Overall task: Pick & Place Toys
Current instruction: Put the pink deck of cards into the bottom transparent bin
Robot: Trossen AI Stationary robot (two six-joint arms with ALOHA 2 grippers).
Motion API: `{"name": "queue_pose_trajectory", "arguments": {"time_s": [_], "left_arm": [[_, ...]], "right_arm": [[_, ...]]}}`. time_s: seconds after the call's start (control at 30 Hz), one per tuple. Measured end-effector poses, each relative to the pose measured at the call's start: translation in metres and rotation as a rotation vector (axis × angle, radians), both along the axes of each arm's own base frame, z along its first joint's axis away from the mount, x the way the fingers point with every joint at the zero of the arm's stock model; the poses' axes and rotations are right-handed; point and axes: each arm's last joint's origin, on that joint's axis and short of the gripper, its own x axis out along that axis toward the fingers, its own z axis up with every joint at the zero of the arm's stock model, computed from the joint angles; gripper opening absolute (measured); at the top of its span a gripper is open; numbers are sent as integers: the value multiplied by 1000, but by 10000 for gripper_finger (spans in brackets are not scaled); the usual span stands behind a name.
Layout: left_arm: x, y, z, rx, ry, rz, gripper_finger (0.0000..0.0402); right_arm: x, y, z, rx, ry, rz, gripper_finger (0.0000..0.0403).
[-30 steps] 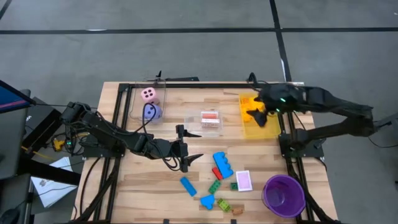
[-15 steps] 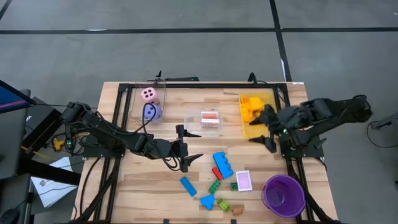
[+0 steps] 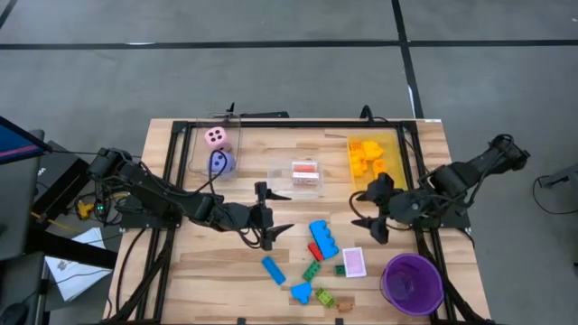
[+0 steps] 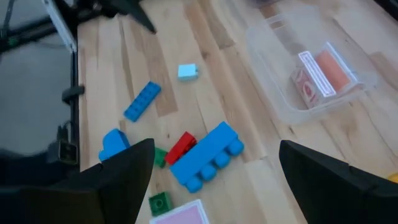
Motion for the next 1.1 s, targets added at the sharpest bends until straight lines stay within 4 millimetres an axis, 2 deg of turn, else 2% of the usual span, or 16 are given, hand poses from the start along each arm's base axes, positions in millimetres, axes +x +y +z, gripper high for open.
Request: {"name": "queue_pose_trajectory", "arguments": {"time_s": [0.2, 0.33, 0.4, 0.63, 0.8, 1.1], "left_arm": [[-1, -2, 0, 0, -1, -8, 342], [-1, -3, 0, -1, -2, -11, 342], [-1, -3, 1, -3, -7, -11, 342], [-1, -3, 1, -5, -11, -10, 342], [-1, -3, 1, -4, -10, -11, 342], [0, -2, 1, 37, 0, -20, 342]], "right_arm": [[-7, -1, -5, 10, 61, -54, 336], [-7, -1, -16, 126, 186, -191, 336], [-5, 1, -21, 184, 242, -207, 336], [21, 11, -46, 315, 418, -319, 336], [39, 17, -72, 310, 587, -350, 336], [61, 45, -110, 276, 673, -380, 336]]}}
